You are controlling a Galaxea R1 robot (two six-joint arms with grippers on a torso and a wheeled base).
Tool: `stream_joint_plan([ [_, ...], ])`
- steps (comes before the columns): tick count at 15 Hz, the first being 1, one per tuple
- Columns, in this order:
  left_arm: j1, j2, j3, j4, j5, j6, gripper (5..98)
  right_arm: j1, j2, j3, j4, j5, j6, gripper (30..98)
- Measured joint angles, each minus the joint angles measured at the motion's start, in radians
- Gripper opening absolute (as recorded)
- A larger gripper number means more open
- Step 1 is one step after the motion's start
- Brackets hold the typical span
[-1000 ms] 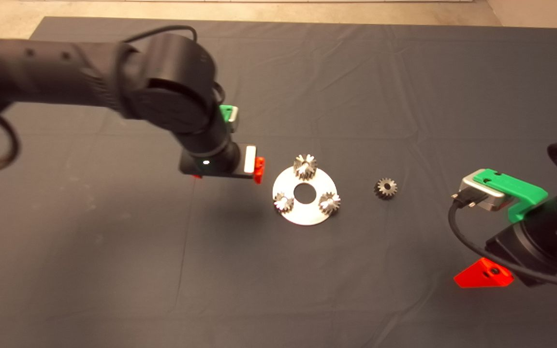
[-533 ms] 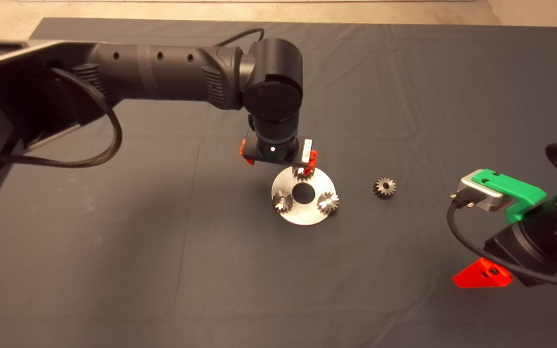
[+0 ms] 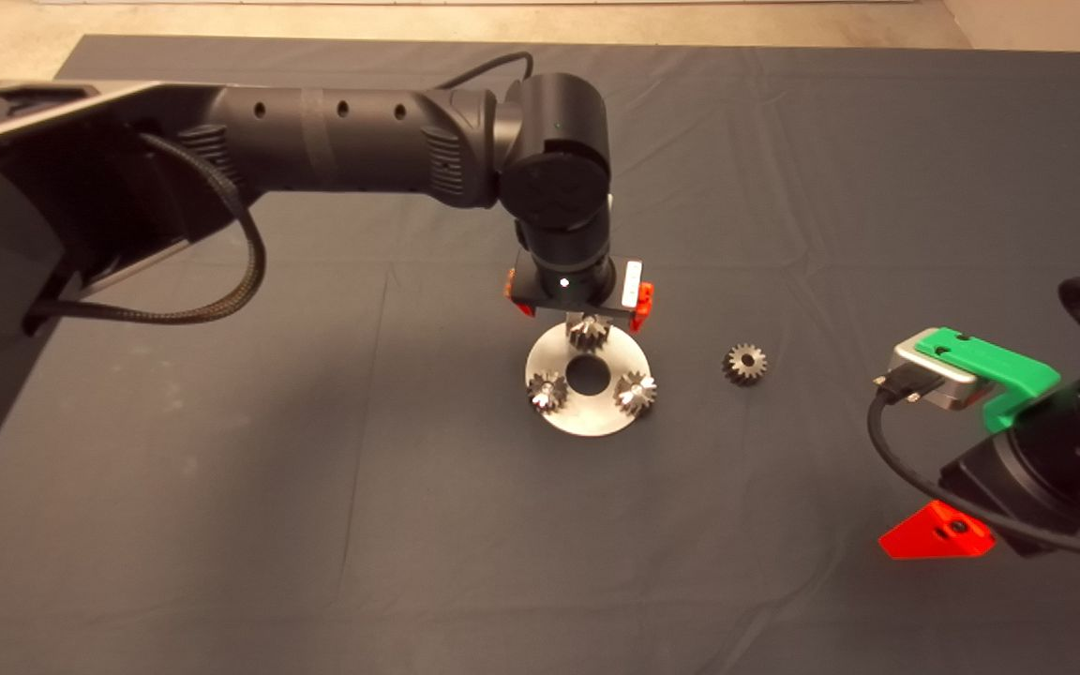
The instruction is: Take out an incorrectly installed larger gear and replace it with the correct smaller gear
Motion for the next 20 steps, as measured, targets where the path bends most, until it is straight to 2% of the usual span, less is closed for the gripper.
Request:
stream_joint_plan([
  [4, 0.0, 0.02, -0.025, 0.0, -0.004, 0.008, 97.7, 0.0, 0.0, 0.0, 0.0, 0.0, 0.0, 97.7],
  [9, 0.001, 0.02, -0.065, 0.001, 0.001, 0.027, 97.7, 0.0, 0.0, 0.0, 0.0, 0.0, 0.0, 97.7],
  [11, 0.018, 0.021, -0.075, 0.002, 0.002, 0.042, 97.7, 0.0, 0.0, 0.0, 0.0, 0.0, 0.0, 97.7],
  [13, 0.055, 0.025, -0.099, 0.002, 0.005, 0.045, 97.7, 0.0, 0.0, 0.0, 0.0, -0.001, 0.0, 97.7],
  [14, 0.059, 0.025, -0.105, 0.003, 0.006, 0.047, 97.7, 0.0, 0.0, 0.0, 0.0, -0.001, 0.0, 97.7],
  [18, 0.053, 0.032, -0.104, 0.057, 0.005, 0.053, 97.7, 0.0, 0.0, 0.0, 0.0, 0.0, 0.0, 97.7],
  [20, 0.053, 0.032, -0.104, 0.067, 0.005, 0.053, 97.7, 0.0, 0.0, 0.0, 0.0, 0.0, 0.0, 97.7],
])
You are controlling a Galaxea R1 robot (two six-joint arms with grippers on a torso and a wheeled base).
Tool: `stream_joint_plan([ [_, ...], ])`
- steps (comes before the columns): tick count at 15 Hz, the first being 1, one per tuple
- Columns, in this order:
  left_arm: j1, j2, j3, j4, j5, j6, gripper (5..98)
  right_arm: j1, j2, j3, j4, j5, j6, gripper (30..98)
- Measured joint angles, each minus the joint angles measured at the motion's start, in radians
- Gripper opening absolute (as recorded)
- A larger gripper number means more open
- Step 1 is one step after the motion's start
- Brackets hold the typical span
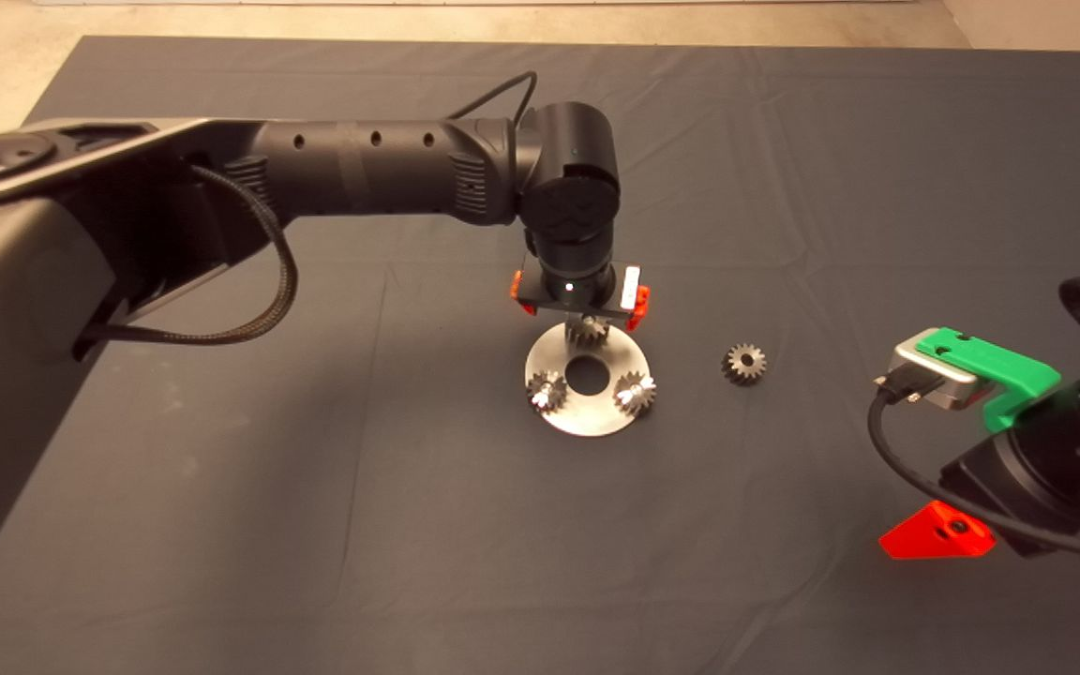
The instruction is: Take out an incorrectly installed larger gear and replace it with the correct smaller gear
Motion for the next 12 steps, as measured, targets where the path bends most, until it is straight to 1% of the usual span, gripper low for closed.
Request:
stream_joint_plan([
  [3, 0.0, 0.0, 0.0, 0.017, -0.001, 0.006, 97.7, 0.0, 0.0, 0.0, 0.0, 0.0, 0.0, 97.7],
  [7, 0.0, 0.0, -0.001, 0.026, -0.001, 0.006, 97.7, 0.0, 0.0, 0.0, 0.0, 0.0, 0.0, 97.7],
  [8, 0.004, 0.0, -0.001, 0.038, -0.002, 0.006, 97.7, 0.0, 0.0, 0.0, 0.0, 0.0, 0.0, 97.7],
  [10, 0.022, 0.0, -0.001, 0.082, -0.003, 0.007, 97.7, 0.0, 0.0, 0.0, 0.0, -0.001, 0.0, 97.7],
  [11, 0.034, 0.0, -0.001, 0.093, -0.003, 0.007, 97.7, 0.0, 0.0, 0.0, 0.0, -0.001, 0.0, 97.7],
  [12, 0.042, 0.0, -0.001, 0.095, -0.003, 0.007, 97.7, 0.0, -0.001, 0.0, 0.0, -0.001, 0.0, 97.7],
])
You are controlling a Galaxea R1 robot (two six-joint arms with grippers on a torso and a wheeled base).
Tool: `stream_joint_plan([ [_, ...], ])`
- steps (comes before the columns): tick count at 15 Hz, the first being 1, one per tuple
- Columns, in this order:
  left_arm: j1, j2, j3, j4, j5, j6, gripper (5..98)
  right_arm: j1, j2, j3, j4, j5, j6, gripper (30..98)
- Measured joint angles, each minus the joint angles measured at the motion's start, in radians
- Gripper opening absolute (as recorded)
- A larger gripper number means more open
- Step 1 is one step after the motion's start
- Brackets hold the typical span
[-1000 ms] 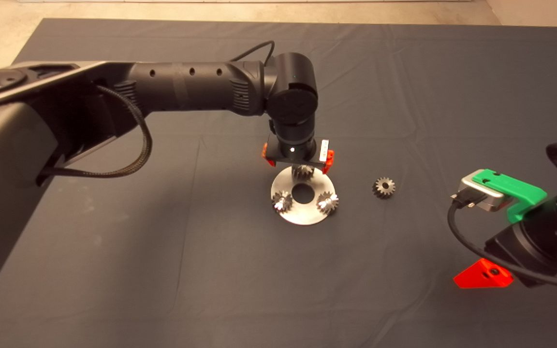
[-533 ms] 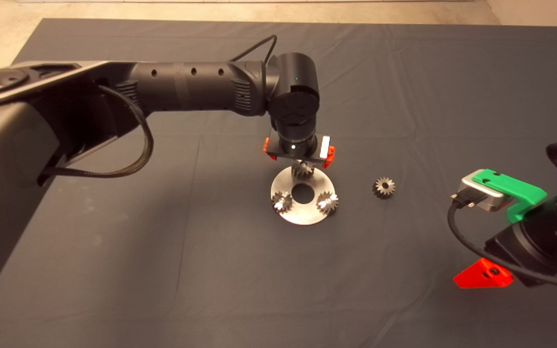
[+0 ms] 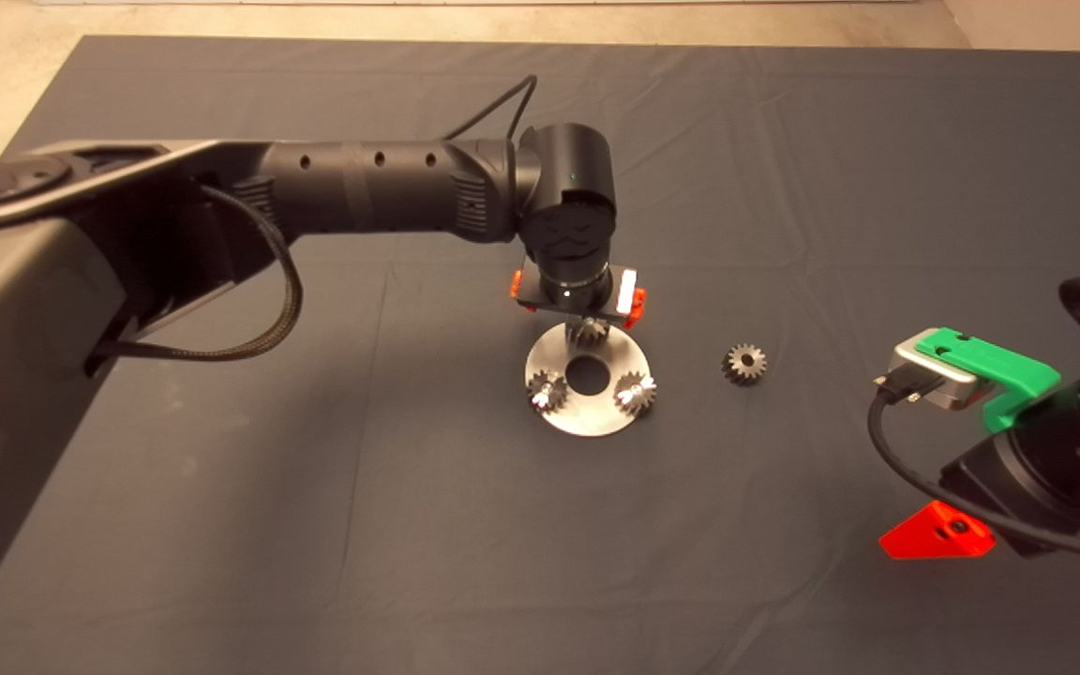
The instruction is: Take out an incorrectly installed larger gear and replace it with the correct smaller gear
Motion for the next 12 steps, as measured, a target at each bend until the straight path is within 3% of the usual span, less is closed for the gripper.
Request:
stream_joint_plan([
  [9, 0.003, 0.0, 0.0, 0.053, -0.002, 0.003, 97.7, 0.0, 0.0, 0.0, 0.0, 0.0, 0.0, 97.7],
  [12, 0.006, 0.0, 0.0, 0.08, -0.044, 0.031, 97.7, 0.0, 0.0, 0.0, 0.0, 0.0, 0.0, 97.7],
])
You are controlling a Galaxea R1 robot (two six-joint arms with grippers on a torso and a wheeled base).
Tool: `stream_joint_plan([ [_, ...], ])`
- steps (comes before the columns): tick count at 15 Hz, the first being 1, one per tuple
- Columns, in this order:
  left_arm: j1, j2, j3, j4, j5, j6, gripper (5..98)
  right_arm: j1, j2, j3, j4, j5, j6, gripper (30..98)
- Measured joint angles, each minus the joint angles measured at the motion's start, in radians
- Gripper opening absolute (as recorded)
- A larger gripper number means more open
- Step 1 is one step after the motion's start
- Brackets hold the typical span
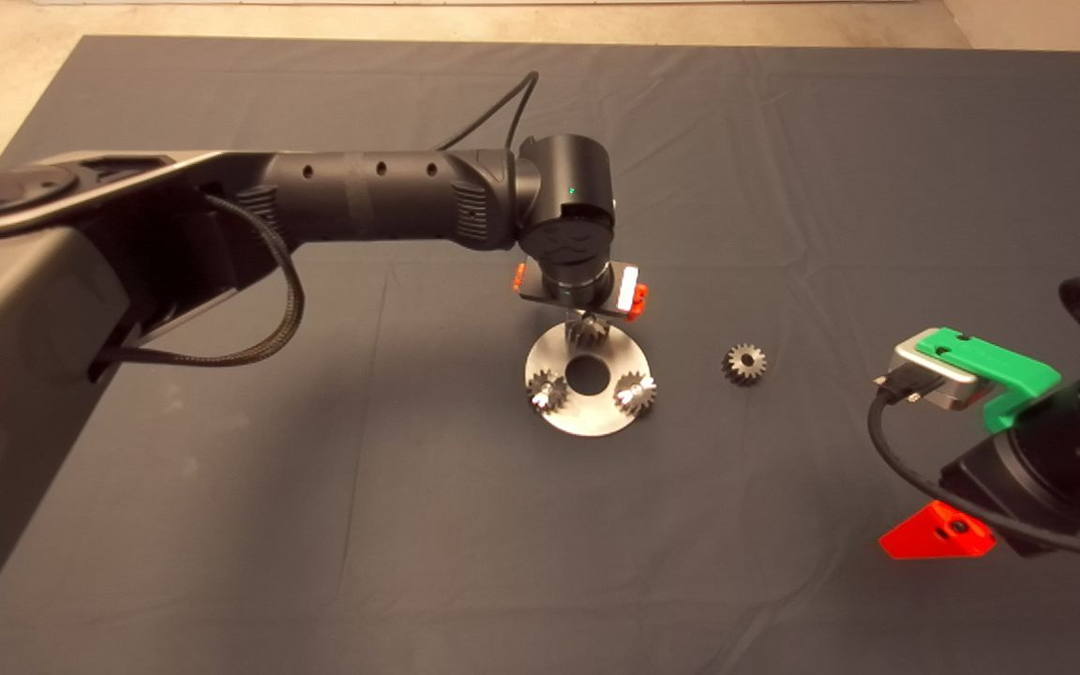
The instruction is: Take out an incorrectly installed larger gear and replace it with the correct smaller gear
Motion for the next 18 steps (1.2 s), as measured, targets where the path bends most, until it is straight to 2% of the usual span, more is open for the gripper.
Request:
stream_joint_plan([
  [1, 0.005, 0.0, 0.0, 0.001, -0.007, 0.003, 97.7, 0.0, 0.0, 0.0, 0.0, 0.0, 0.0, 97.7],
  [4, 0.031, 0.0, 0.0, 0.003, -0.009, 0.018, 97.7, 0.0, 0.0, 0.0, 0.0, 0.0, 0.0, 97.7],
  [8, 0.035, 0.0, 0.0, 0.005, -0.009, 0.037, 97.7, 0.0, 0.0, 0.0, 0.0, 0.0, 0.0, 97.7],
  [18, 0.043, 0.0, 0.0, 0.006, -0.008, 0.044, 83.1, 0.0, 0.0, 0.0, 0.0, 0.0, 0.0, 97.7],
])
